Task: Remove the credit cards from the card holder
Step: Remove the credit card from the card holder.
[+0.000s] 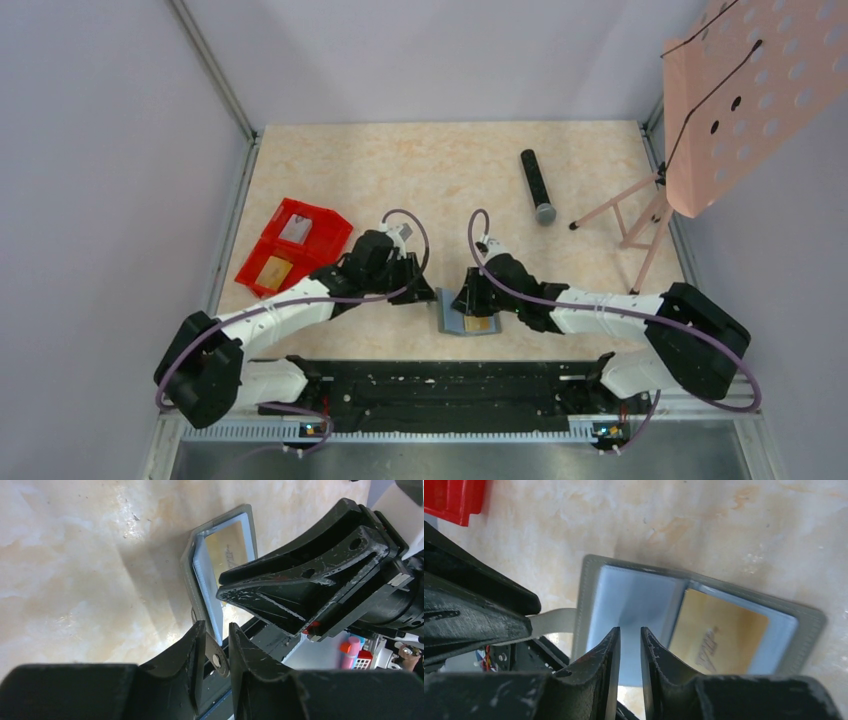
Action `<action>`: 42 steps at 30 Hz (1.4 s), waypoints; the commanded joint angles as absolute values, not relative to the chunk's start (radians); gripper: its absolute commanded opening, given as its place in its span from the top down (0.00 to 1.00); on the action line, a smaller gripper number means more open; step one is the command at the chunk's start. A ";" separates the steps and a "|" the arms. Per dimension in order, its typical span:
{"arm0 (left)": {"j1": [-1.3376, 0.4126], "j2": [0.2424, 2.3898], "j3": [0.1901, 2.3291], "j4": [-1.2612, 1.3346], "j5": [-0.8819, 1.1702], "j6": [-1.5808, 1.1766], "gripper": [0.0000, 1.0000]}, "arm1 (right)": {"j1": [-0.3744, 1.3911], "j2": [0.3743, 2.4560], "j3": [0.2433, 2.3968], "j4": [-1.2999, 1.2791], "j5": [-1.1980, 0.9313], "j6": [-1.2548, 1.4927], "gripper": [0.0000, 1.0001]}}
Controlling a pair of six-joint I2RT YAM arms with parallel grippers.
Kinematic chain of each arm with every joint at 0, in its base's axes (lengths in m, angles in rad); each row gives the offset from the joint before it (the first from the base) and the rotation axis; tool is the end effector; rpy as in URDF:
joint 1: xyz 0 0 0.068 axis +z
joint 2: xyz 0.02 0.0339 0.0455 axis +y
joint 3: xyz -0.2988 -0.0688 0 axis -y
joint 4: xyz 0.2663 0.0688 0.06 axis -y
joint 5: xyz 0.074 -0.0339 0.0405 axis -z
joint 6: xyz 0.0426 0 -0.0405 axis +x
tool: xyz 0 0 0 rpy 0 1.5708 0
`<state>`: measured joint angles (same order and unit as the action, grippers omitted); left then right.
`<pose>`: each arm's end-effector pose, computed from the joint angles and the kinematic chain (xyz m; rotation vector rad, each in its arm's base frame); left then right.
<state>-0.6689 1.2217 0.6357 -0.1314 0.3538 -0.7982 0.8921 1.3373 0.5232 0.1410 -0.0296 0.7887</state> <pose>0.1938 -0.1720 0.2221 0.0414 2.5192 -1.0978 0.1676 0.2098 0.1791 -0.1421 2.4119 0.8906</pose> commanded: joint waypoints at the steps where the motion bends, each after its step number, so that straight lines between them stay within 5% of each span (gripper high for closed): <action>1: -0.684 1.191 0.662 -0.098 0.305 -0.816 0.71 | 0.885 1.365 0.519 0.292 -0.110 0.790 0.79; 14: -0.698 1.092 0.682 -0.149 0.241 -0.856 0.67 | 0.899 1.470 0.518 0.373 -0.131 0.848 0.80; 29: -0.812 1.347 0.672 0.060 0.299 -0.917 0.71 | 0.862 1.152 0.465 0.027 0.065 0.769 0.77; 42: -0.846 1.532 0.647 0.181 0.299 -0.934 0.71 | 0.819 1.180 0.327 0.093 0.060 0.792 0.79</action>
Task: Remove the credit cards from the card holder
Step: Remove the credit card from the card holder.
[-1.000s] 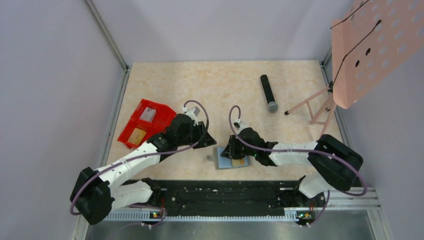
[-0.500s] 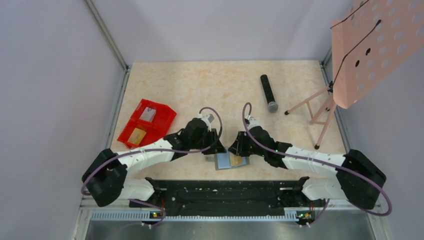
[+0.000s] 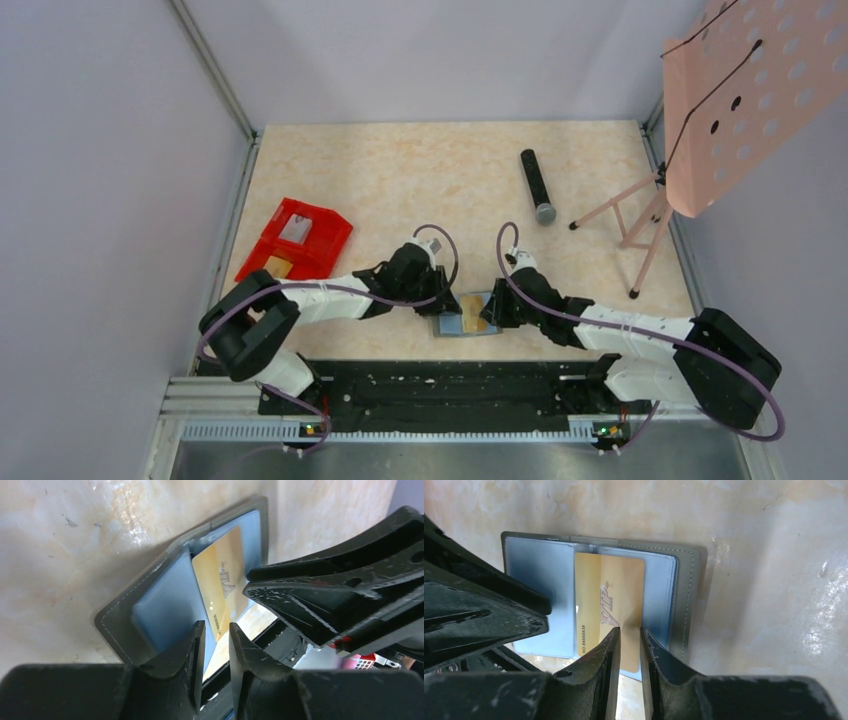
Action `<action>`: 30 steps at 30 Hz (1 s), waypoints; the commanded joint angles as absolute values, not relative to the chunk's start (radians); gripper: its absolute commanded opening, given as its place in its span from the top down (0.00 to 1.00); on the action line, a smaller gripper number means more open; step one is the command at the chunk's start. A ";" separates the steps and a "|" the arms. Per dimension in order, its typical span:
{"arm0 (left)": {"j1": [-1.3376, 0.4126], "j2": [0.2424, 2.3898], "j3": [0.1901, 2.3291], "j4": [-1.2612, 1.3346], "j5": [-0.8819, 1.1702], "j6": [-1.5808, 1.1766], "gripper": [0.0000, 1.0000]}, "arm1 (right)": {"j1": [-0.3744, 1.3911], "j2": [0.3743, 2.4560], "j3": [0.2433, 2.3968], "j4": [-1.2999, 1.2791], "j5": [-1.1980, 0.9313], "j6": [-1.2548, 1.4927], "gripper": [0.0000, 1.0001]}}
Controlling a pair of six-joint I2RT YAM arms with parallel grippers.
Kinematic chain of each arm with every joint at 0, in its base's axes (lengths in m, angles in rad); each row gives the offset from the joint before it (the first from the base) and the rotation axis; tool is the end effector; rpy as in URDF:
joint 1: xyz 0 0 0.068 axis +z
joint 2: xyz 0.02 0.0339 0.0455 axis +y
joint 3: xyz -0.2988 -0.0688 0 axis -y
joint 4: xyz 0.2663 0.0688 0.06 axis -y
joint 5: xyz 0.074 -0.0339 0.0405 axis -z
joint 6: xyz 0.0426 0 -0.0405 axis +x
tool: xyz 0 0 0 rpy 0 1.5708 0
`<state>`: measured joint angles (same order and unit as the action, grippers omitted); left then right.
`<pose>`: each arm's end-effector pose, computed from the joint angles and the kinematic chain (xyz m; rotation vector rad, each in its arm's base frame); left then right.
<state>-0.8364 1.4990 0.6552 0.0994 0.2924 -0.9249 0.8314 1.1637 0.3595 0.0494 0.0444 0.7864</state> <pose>0.1952 -0.2345 0.1747 0.0527 2.6080 -1.1241 0.1460 0.1572 0.1578 -0.0316 2.4499 0.7287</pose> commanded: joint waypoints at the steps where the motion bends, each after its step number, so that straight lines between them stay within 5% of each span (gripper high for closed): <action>1: -0.849 1.541 0.645 0.182 0.295 -0.931 0.71 | 0.818 1.179 0.315 0.099 0.057 0.800 0.79; 23: -0.870 1.629 0.633 0.279 0.311 -0.937 0.70 | 0.818 1.164 0.261 0.139 0.051 0.837 0.80; 30: -0.870 1.634 0.633 0.277 0.310 -0.939 0.80 | 0.818 1.181 0.245 0.172 0.040 0.859 0.81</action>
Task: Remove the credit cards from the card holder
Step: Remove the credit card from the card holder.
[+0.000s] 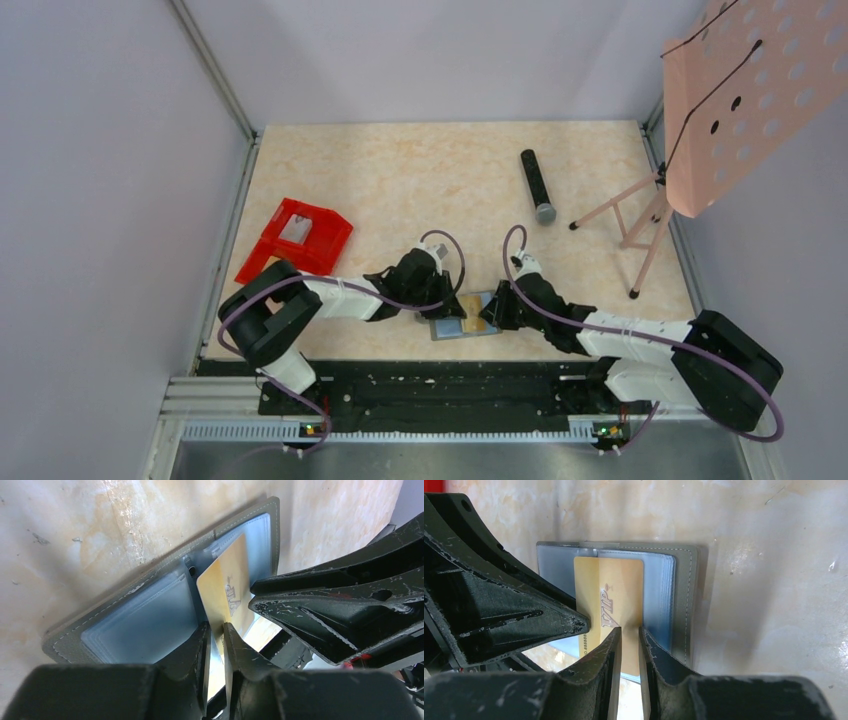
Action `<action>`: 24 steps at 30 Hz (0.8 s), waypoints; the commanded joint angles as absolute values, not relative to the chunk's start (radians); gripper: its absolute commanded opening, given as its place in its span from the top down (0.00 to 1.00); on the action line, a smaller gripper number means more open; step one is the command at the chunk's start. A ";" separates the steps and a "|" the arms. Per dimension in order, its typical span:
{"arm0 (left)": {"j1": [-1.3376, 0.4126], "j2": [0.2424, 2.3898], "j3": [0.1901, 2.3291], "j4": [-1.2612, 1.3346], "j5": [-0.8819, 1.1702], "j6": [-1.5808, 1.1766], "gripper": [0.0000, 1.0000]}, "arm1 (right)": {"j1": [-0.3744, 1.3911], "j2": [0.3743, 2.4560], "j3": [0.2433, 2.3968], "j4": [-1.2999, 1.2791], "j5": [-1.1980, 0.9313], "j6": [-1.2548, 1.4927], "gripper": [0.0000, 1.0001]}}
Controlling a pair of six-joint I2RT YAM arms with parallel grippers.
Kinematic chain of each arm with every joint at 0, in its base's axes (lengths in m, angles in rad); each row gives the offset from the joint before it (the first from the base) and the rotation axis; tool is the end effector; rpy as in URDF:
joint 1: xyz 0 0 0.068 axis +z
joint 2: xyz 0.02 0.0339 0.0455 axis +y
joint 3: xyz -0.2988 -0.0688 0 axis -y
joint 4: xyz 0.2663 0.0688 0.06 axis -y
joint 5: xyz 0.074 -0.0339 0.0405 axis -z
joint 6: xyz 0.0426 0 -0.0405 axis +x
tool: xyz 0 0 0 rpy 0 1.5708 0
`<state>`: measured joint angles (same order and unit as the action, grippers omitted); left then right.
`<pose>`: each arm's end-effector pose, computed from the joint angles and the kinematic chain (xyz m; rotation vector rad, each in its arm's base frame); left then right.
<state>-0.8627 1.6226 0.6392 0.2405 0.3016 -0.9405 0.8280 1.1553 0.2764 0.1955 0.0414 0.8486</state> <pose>0.1969 -0.2494 0.1459 0.0728 2.6217 -1.1484 0.1405 0.1505 0.1465 0.0482 2.3955 0.8135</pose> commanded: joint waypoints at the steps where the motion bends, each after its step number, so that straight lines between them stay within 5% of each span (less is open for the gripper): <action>1: -0.871 1.634 0.633 0.276 0.310 -0.939 0.81 | 0.818 1.180 0.244 0.174 0.038 0.861 0.81; 10: -0.870 1.619 0.655 0.239 0.331 -0.945 1.00 | 0.818 1.179 0.238 0.179 0.038 0.871 0.81; 24: -0.863 1.472 0.651 0.103 0.291 -0.899 1.00 | 0.816 1.161 0.263 0.156 0.036 0.852 0.79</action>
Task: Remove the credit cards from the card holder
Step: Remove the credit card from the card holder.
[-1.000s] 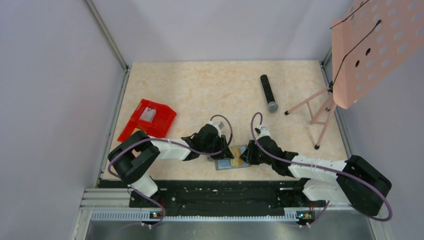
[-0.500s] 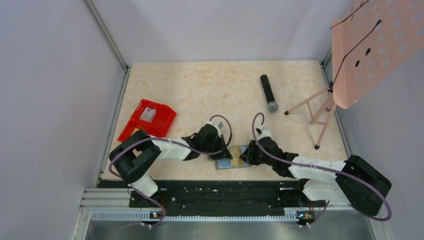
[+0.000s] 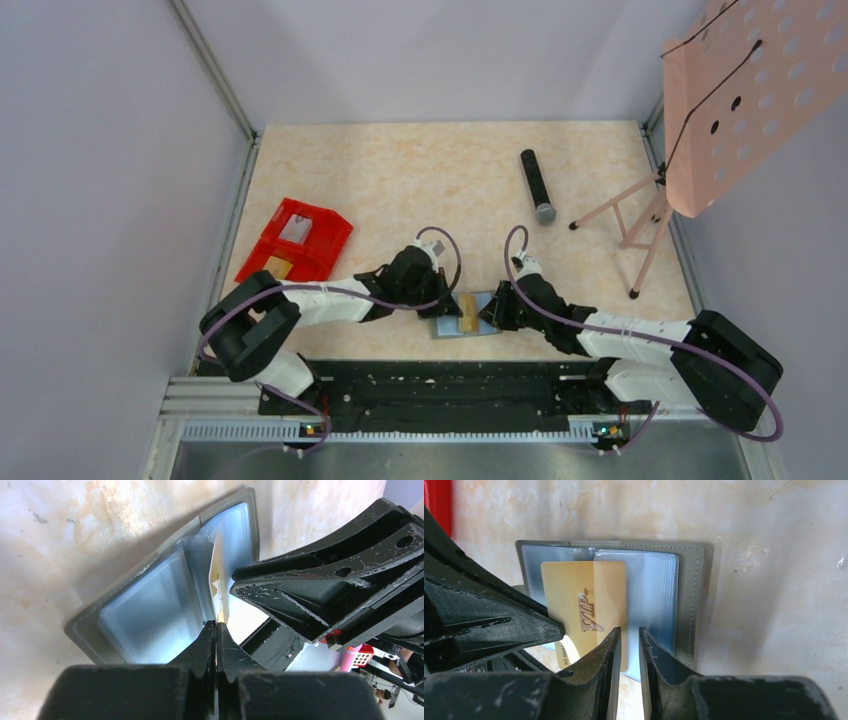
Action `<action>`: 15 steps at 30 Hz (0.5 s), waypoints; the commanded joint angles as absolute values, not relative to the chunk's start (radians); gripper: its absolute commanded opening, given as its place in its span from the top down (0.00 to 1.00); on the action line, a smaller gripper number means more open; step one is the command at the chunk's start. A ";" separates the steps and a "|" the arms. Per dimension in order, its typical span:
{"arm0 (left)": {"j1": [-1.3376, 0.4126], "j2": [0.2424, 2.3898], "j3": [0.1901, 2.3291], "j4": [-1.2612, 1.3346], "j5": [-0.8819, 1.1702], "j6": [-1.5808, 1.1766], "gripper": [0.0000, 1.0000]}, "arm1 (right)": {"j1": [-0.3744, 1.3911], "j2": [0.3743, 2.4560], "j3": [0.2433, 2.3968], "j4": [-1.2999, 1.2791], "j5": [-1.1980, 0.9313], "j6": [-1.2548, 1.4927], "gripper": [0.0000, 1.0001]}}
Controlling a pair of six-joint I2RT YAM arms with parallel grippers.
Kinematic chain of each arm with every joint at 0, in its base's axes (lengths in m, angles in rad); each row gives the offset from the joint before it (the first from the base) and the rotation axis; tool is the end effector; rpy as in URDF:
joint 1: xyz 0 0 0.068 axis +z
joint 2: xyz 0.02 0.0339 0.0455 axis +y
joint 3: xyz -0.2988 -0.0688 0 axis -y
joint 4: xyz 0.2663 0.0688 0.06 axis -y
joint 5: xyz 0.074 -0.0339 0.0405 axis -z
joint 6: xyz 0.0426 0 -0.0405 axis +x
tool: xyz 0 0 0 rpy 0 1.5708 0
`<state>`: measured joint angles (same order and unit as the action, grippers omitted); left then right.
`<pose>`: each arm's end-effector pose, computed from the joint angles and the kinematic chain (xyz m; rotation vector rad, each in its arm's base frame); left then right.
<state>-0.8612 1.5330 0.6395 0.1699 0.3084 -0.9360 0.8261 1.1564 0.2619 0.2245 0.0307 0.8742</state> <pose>0.1910 -0.2423 0.1663 0.0848 2.6026 -1.1679 0.1396 0.1495 0.1445 0.0753 2.3912 0.8450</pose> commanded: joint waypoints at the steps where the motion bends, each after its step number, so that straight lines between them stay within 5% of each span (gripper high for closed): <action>1: -0.861 1.463 0.652 0.085 0.288 -0.896 1.00 | 0.818 1.162 0.265 0.154 0.038 0.849 0.79; 15: -0.851 1.375 0.665 -0.038 0.265 -0.865 1.00 | 0.817 1.087 0.324 0.087 0.035 0.784 0.78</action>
